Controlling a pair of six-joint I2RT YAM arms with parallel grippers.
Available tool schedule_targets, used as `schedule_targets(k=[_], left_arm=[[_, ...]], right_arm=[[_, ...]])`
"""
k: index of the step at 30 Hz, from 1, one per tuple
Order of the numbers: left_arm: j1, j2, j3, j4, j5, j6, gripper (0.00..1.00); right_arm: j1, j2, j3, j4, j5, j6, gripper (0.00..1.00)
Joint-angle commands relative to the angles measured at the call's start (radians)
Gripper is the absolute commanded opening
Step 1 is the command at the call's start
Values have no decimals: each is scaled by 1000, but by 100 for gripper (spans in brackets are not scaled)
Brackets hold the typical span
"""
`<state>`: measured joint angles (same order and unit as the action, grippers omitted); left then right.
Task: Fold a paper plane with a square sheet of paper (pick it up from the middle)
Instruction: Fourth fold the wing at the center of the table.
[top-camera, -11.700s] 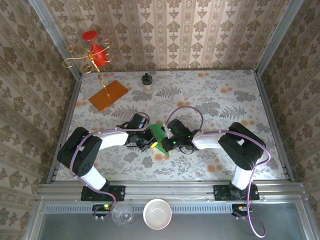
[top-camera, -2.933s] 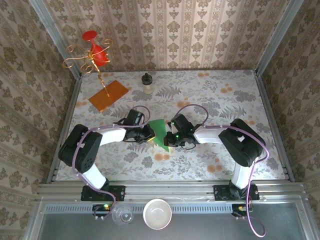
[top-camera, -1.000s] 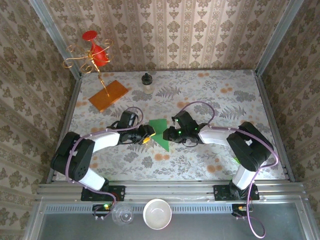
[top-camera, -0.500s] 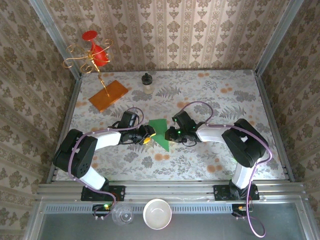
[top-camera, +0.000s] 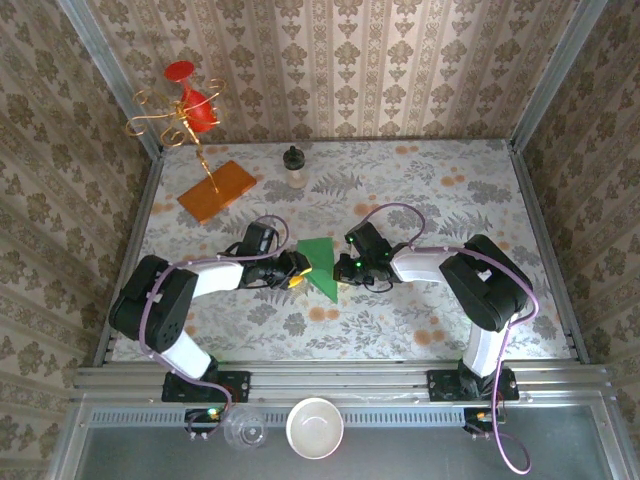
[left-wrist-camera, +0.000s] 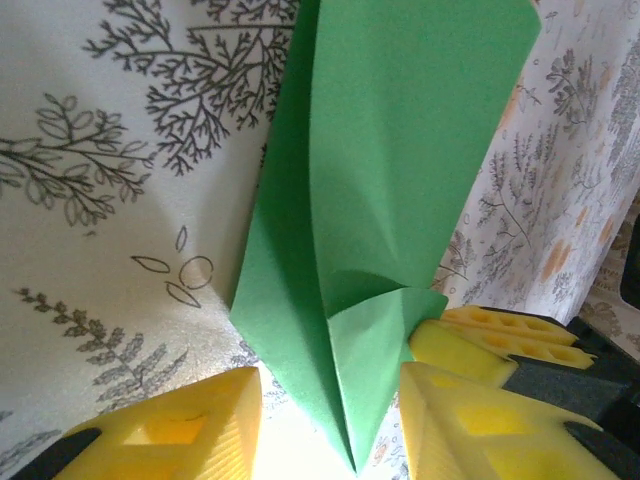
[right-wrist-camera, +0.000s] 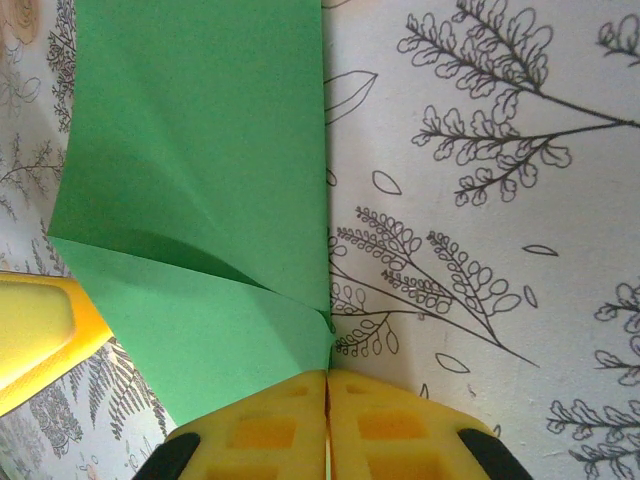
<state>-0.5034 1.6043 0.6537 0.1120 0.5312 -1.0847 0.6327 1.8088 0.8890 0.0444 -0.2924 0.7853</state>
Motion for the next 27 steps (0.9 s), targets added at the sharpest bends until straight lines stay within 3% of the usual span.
schedule_targets(k=[1,18,21,27], left_arm=[[5,21,39,12,26,10,40],[56,115,108,11,105,119,28],[90,138,119,18,179,150,27],[103,150,146,-27,204,214,17]], right_arm=[[-5,37,-2,-25,22,0,11],[-10,37,-14,-12,16,-1,11],[-14,31,-15,-6,8,-5,12],[-25,2,-13,-5,-6,-16,16]])
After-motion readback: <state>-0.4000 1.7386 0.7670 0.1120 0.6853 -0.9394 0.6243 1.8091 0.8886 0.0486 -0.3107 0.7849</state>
